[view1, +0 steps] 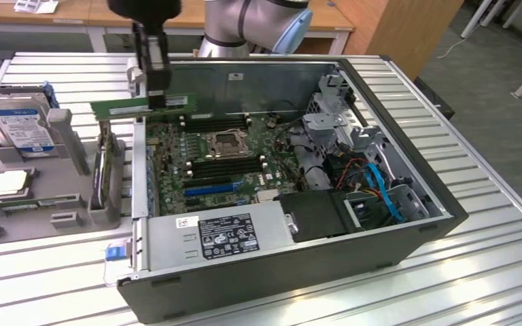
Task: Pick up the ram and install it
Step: 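Pick up the ram and move it above insertion slot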
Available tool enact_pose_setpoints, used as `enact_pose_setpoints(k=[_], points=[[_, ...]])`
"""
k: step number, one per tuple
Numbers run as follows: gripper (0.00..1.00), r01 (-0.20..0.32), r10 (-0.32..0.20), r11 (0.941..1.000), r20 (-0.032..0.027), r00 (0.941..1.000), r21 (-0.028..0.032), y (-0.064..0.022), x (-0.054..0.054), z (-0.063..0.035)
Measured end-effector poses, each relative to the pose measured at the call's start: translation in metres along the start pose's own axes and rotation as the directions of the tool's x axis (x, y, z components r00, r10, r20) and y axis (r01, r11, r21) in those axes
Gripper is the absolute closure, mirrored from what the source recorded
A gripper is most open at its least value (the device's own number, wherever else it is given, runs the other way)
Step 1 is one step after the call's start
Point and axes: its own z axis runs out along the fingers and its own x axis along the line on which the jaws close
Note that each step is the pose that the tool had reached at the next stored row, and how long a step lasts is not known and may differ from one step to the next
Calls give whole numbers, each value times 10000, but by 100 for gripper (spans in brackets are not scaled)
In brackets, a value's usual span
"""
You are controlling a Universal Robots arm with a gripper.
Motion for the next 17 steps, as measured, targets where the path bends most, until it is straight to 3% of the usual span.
enact_pose_setpoints(k=[17], points=[[86,1,-1,10000,-1,10000,-1,-765,88,-13]])
